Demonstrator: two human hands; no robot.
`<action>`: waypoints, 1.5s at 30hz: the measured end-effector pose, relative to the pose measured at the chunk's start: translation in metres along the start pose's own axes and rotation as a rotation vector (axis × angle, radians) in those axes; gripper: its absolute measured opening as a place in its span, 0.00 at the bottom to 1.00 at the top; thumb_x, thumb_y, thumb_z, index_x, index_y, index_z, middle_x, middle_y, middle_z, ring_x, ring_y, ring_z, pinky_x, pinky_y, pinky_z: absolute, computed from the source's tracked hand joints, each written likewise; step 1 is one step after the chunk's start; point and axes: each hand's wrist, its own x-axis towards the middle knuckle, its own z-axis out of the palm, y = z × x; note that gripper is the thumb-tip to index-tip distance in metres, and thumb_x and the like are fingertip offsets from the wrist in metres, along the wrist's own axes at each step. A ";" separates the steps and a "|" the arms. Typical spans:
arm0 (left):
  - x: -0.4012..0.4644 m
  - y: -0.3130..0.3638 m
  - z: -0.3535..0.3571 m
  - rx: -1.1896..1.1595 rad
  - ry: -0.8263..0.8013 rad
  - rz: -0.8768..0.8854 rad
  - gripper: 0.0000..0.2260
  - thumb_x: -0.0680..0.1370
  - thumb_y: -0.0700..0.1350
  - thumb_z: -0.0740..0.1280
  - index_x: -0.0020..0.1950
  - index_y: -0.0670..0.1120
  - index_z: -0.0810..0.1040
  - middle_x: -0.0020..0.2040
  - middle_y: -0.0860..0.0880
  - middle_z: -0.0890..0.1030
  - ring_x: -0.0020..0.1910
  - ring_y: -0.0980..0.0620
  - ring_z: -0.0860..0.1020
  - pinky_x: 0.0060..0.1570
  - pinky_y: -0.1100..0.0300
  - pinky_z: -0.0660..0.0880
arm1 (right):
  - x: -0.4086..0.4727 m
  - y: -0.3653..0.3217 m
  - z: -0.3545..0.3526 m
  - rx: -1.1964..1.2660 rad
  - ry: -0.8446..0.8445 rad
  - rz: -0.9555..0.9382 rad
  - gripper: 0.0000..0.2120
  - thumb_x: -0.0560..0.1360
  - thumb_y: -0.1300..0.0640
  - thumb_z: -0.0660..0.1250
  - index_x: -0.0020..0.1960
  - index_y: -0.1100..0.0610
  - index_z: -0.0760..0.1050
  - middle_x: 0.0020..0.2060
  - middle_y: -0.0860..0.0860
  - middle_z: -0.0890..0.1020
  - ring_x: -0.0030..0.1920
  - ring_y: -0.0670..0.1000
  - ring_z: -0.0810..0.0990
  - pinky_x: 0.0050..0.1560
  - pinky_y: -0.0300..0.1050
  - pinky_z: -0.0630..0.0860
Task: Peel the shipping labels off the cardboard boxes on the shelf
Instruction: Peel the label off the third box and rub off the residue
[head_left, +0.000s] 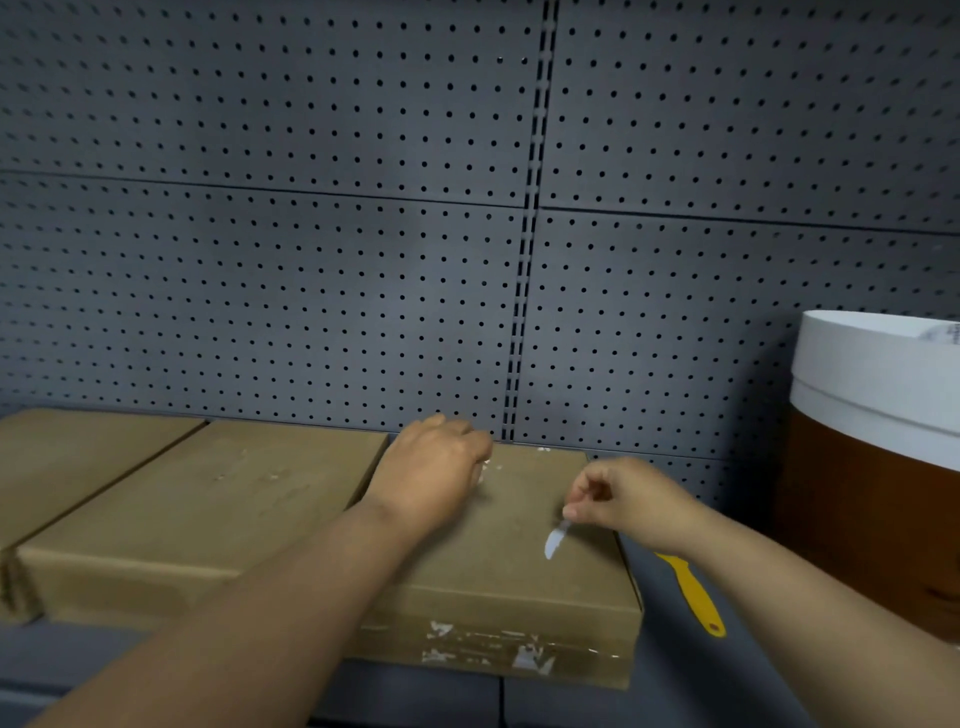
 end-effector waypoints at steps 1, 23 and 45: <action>0.000 0.001 0.001 0.002 -0.008 -0.009 0.11 0.80 0.44 0.55 0.54 0.47 0.76 0.51 0.50 0.78 0.51 0.50 0.72 0.57 0.58 0.68 | 0.000 0.000 0.004 -0.049 -0.033 -0.021 0.07 0.70 0.52 0.71 0.36 0.45 0.74 0.35 0.41 0.77 0.40 0.44 0.76 0.39 0.34 0.69; -0.002 0.008 0.036 0.221 -0.056 0.071 0.12 0.78 0.36 0.56 0.60 0.44 0.68 0.58 0.44 0.72 0.57 0.43 0.69 0.62 0.52 0.64 | -0.003 -0.022 0.026 -0.529 -0.129 -0.199 0.10 0.75 0.57 0.61 0.48 0.55 0.81 0.47 0.53 0.83 0.48 0.54 0.79 0.52 0.48 0.77; -0.011 0.010 0.047 0.247 0.138 0.247 0.15 0.55 0.38 0.77 0.38 0.45 0.79 0.37 0.47 0.78 0.36 0.47 0.77 0.39 0.57 0.77 | -0.006 -0.028 0.033 -0.616 -0.096 -0.157 0.11 0.74 0.60 0.57 0.46 0.59 0.79 0.49 0.58 0.81 0.48 0.59 0.78 0.48 0.50 0.74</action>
